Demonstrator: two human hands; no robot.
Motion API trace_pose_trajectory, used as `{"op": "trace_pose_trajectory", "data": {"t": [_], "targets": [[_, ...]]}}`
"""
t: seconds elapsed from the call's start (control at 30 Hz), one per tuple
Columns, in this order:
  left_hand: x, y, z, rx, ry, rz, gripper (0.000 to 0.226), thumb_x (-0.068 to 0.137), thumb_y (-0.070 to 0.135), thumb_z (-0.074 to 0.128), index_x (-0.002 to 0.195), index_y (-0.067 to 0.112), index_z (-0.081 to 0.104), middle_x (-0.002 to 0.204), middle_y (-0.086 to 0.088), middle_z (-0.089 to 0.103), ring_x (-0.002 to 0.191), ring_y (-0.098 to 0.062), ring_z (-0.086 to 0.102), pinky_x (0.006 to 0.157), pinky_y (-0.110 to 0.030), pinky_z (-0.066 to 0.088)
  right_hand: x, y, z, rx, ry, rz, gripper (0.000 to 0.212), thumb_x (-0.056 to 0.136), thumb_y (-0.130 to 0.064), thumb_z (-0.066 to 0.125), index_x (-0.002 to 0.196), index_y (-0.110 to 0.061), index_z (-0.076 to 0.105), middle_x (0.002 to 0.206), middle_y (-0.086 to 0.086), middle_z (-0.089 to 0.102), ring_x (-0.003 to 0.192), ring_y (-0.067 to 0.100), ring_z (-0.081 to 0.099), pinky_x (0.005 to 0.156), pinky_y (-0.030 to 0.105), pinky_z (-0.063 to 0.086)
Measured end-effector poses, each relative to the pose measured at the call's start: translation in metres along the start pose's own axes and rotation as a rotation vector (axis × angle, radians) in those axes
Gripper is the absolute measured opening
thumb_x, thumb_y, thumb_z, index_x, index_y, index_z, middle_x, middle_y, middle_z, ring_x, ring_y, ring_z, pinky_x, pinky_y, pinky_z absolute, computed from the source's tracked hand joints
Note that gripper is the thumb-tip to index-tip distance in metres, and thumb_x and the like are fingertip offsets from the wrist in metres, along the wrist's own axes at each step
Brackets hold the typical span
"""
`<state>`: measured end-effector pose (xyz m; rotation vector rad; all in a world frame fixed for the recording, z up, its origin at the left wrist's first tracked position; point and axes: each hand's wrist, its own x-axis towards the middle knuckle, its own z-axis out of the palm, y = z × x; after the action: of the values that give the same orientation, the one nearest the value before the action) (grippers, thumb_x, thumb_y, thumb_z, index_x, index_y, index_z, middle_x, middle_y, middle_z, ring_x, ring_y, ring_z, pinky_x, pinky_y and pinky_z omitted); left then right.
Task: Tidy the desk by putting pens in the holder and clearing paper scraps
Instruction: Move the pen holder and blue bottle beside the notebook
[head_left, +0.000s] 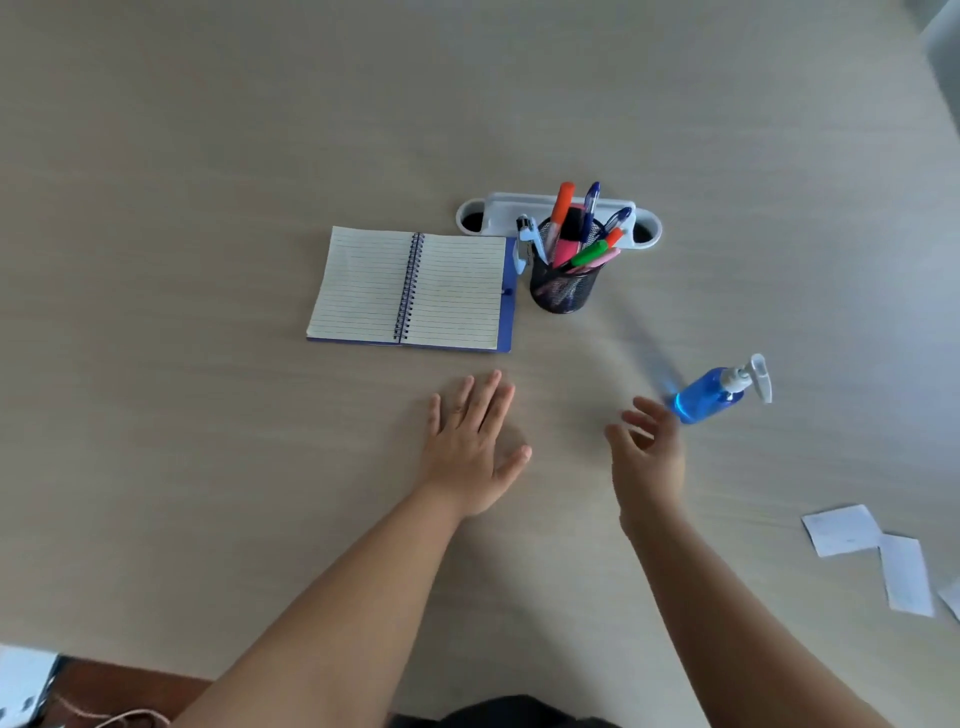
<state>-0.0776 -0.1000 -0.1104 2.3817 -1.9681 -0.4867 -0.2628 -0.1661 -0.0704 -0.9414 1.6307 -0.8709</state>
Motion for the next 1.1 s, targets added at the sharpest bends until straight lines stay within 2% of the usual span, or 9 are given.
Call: {"op": "trace_pose_trajectory", "data": {"t": [0.1, 0.23, 0.3, 0.43, 0.5, 0.57, 0.67, 0.83, 1.1], "targets": [[0.002, 0.002, -0.002, 0.021, -0.043, -0.026, 0.079, 0.088, 0.068, 0.019, 0.151, 0.032, -0.011, 0.16, 0.013, -0.023, 0.149, -0.018, -0.016, 0.117, -0.053, -0.008, -0.002, 0.009, -0.042, 0.099, 0.229, 0.062, 0.049, 0.085, -0.005, 0.063, 0.126, -0.018, 0.04, 0.105, 0.001, 0.06, 0.07, 0.009, 0.056, 0.064, 0.027, 0.044], [0.002, 0.004, -0.004, 0.036, -0.052, -0.03, 0.079, 0.088, 0.068, 0.017, 0.151, 0.031, -0.013, 0.159, 0.012, -0.025, 0.148, -0.019, -0.017, 0.118, -0.054, -0.006, 0.033, 0.001, -0.055, -0.164, 0.113, -0.051, 0.083, 0.076, -0.015, 0.076, 0.142, -0.024, 0.027, 0.13, -0.002, 0.044, 0.083, 0.018, 0.06, 0.074, 0.033, 0.05], [0.002, 0.004, -0.004, 0.028, -0.052, -0.031, 0.079, 0.087, 0.068, 0.017, 0.151, 0.032, -0.013, 0.159, 0.012, -0.025, 0.149, -0.019, -0.017, 0.118, -0.054, -0.005, 0.056, 0.0, -0.054, -0.287, 0.058, -0.088, 0.075, 0.073, -0.024, 0.076, 0.136, -0.028, 0.035, 0.125, 0.006, 0.053, 0.093, 0.025, 0.062, 0.079, 0.039, 0.053], [0.003, 0.004, -0.004, 0.016, -0.047, -0.034, 0.079, 0.086, 0.069, 0.016, 0.151, 0.033, -0.013, 0.159, 0.012, -0.024, 0.149, -0.018, -0.016, 0.118, -0.053, -0.006, 0.085, -0.009, -0.045, -0.374, 0.024, -0.081, 0.044, 0.077, -0.029, 0.071, 0.116, -0.016, 0.055, 0.107, 0.012, 0.065, 0.094, 0.033, 0.064, 0.072, 0.037, 0.05], [0.003, 0.004, -0.004, 0.007, -0.037, -0.035, 0.079, 0.086, 0.069, 0.017, 0.151, 0.034, -0.012, 0.16, 0.013, -0.022, 0.148, -0.017, -0.016, 0.118, -0.052, -0.006, 0.094, -0.022, -0.034, -0.371, 0.022, -0.099, 0.043, 0.078, -0.028, 0.071, 0.115, -0.015, 0.055, 0.109, 0.011, 0.065, 0.096, 0.032, 0.064, 0.079, 0.042, 0.054], [0.003, 0.004, -0.004, -0.019, -0.016, -0.03, 0.079, 0.086, 0.068, 0.02, 0.151, 0.035, -0.01, 0.161, 0.013, -0.018, 0.149, -0.016, -0.014, 0.118, -0.053, -0.004, 0.107, -0.039, -0.02, -0.36, 0.012, -0.13, 0.044, 0.08, -0.025, 0.072, 0.118, -0.014, 0.054, 0.114, 0.01, 0.064, 0.101, 0.03, 0.063, 0.084, 0.039, 0.051], [0.002, 0.004, -0.002, -0.037, 0.03, -0.024, 0.08, 0.086, 0.066, 0.027, 0.152, 0.034, -0.004, 0.163, 0.011, -0.008, 0.15, -0.017, -0.007, 0.118, -0.054, 0.002, 0.131, -0.068, 0.005, -0.348, -0.029, -0.188, 0.047, 0.081, -0.025, 0.072, 0.122, -0.014, 0.053, 0.119, 0.008, 0.064, 0.105, 0.027, 0.061, 0.081, 0.03, 0.045], [0.002, 0.003, 0.0, -0.044, 0.045, -0.021, 0.081, 0.086, 0.064, 0.034, 0.152, 0.034, -0.002, 0.163, 0.012, -0.005, 0.15, -0.017, -0.003, 0.118, -0.053, 0.004, 0.161, -0.103, 0.041, -0.327, -0.052, -0.265, 0.047, 0.082, -0.023, 0.072, 0.124, -0.016, 0.052, 0.12, 0.003, 0.063, 0.102, 0.021, 0.061, 0.076, 0.027, 0.042], [0.001, 0.003, -0.001, -0.027, 0.038, -0.025, 0.081, 0.086, 0.065, 0.032, 0.152, 0.035, -0.005, 0.162, 0.015, -0.009, 0.15, -0.016, -0.006, 0.118, -0.052, 0.002, 0.171, -0.081, 0.061, -0.427, -0.062, -0.315, 0.044, 0.082, -0.025, 0.073, 0.118, -0.009, 0.053, 0.119, 0.01, 0.059, 0.104, 0.027, 0.058, 0.083, 0.035, 0.048]]}}
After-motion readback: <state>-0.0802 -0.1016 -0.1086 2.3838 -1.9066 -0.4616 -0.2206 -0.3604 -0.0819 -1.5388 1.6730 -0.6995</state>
